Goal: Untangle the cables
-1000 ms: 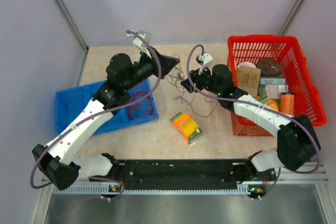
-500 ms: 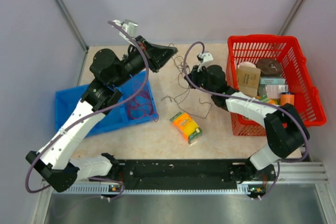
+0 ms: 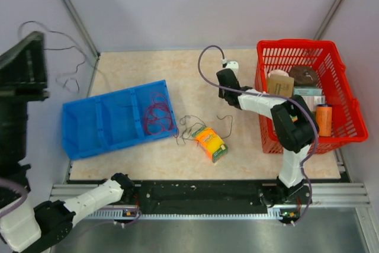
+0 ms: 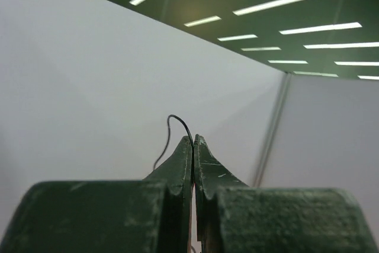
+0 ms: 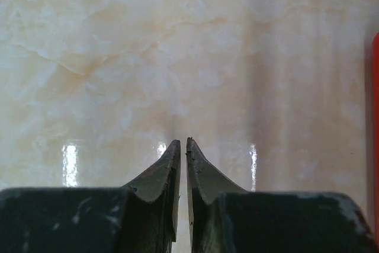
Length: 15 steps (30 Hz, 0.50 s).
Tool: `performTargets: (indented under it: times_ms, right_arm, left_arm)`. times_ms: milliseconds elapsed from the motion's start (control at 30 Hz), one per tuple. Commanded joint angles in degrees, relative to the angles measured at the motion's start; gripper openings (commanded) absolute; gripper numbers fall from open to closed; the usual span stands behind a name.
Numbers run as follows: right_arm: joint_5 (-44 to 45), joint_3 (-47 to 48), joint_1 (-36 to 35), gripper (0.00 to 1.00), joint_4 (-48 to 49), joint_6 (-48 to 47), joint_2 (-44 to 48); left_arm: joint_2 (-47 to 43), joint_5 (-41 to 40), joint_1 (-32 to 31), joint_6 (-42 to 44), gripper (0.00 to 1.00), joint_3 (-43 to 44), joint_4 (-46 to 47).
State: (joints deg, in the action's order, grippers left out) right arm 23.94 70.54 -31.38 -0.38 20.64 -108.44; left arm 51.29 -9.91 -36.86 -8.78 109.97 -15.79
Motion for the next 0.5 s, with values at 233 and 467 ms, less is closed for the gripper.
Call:
performTargets:
  times_ms: [233, 467]
  right_arm:
    - [-48.27, -15.68, -1.48, 0.76, 26.21, -13.24, 14.64]
    - [-42.86, -17.55, -7.38, 0.8, 29.66, -13.62, 16.69]
  left_arm:
    - [4.26, -11.8, -0.05, 4.38, 0.0, -1.43, -13.04]
    - [4.35, -19.43, -0.05, 6.67, 0.0, -3.53, -14.61]
